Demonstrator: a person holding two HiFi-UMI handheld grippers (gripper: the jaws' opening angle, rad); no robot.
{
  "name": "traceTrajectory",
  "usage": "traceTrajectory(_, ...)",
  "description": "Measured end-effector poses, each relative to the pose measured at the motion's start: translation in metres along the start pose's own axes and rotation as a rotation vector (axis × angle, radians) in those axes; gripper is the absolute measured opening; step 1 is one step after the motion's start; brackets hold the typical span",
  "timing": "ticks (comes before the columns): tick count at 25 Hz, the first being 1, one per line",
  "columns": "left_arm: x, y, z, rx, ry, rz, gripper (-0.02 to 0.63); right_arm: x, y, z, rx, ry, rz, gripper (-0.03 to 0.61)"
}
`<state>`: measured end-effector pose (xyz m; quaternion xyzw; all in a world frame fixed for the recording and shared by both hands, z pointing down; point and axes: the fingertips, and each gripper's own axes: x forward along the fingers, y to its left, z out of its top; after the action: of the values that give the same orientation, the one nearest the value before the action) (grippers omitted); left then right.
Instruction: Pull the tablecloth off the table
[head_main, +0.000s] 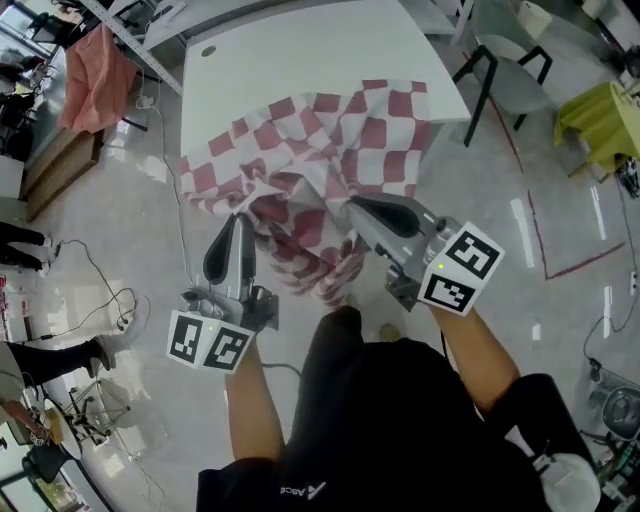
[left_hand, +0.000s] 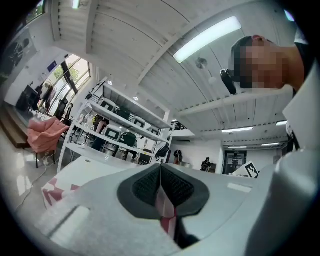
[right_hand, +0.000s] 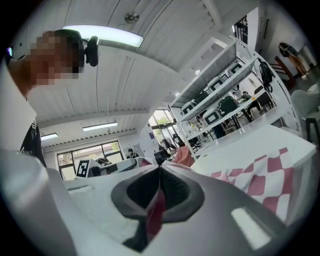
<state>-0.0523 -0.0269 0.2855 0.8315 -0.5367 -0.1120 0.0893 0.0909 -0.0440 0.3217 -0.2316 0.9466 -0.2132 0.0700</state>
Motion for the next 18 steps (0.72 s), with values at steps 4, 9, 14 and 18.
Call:
traceTrajectory(4,-0.047,-0.078,-0.017,0.004,-0.019,0.024,0.012,-0.075,0.038,-0.008,-0.003,-0.031,0.046,0.006)
traceTrajectory(9,-0.058,-0.102,-0.006,-0.032,-0.037,0.045,0.012,-0.097,0.059,0.015,-0.001,-0.051,0.078,0.006)
traceTrajectory(14,-0.055,-0.11,0.014,-0.062,-0.061,0.027,0.012,-0.098,0.07,0.045,-0.026,-0.077,0.088,0.006)
traceTrajectory(18,-0.07,-0.136,0.024,-0.079,-0.072,-0.027,0.012,-0.119,0.093,0.056,-0.046,-0.103,0.065,0.006)
